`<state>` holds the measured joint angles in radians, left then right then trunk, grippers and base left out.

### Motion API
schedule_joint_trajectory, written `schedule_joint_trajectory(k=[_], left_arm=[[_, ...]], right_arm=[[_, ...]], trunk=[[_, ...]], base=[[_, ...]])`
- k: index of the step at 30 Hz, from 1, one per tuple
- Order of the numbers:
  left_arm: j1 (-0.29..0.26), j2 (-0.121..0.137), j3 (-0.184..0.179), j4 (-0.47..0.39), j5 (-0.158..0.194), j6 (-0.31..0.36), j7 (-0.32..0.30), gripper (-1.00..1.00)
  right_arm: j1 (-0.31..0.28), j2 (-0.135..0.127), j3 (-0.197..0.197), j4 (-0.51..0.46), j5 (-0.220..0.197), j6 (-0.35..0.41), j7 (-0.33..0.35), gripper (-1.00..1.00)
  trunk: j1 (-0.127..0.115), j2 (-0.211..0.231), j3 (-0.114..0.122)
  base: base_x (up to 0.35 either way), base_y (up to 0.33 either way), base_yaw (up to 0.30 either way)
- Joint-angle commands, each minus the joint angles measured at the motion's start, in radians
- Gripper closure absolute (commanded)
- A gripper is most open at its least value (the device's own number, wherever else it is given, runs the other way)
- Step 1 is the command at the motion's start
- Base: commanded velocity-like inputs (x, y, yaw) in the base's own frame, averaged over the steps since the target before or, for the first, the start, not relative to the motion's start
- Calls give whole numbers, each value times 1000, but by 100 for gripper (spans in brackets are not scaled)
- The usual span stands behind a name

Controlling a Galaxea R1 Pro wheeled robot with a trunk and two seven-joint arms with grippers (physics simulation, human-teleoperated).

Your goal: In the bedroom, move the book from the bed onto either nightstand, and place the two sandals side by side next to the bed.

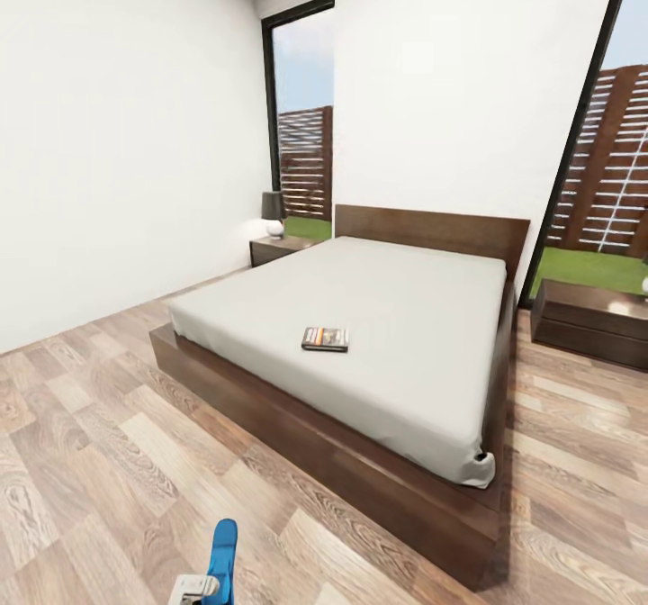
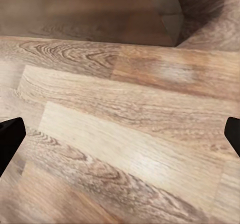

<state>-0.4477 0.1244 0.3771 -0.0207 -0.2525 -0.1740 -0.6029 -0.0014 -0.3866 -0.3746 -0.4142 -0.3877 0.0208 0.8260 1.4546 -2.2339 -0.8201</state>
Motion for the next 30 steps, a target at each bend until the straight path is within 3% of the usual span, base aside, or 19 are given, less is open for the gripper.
schedule_joint_trajectory(k=[1, 13, 30], left_arm=[[0, 0, 7, 1, -13, -7, -1, 100], [0, -15, 6, 3, -19, -7, 2, 100], [0, -15, 7, 4, -18, -7, 3, 100]], right_arm=[[0, 0, -1, 0, -5, 2, 4, -100], [0, 0, 2, -1, -5, 2, 5, -100], [0, 0, 3, -2, -3, 2, 4, -100]], trunk=[[-4, 7, 2], [-50, 91, 40], [-115, 210, 93]], base=[[0, 0, 0], [0, 0, 44], [0, 0, 272]])
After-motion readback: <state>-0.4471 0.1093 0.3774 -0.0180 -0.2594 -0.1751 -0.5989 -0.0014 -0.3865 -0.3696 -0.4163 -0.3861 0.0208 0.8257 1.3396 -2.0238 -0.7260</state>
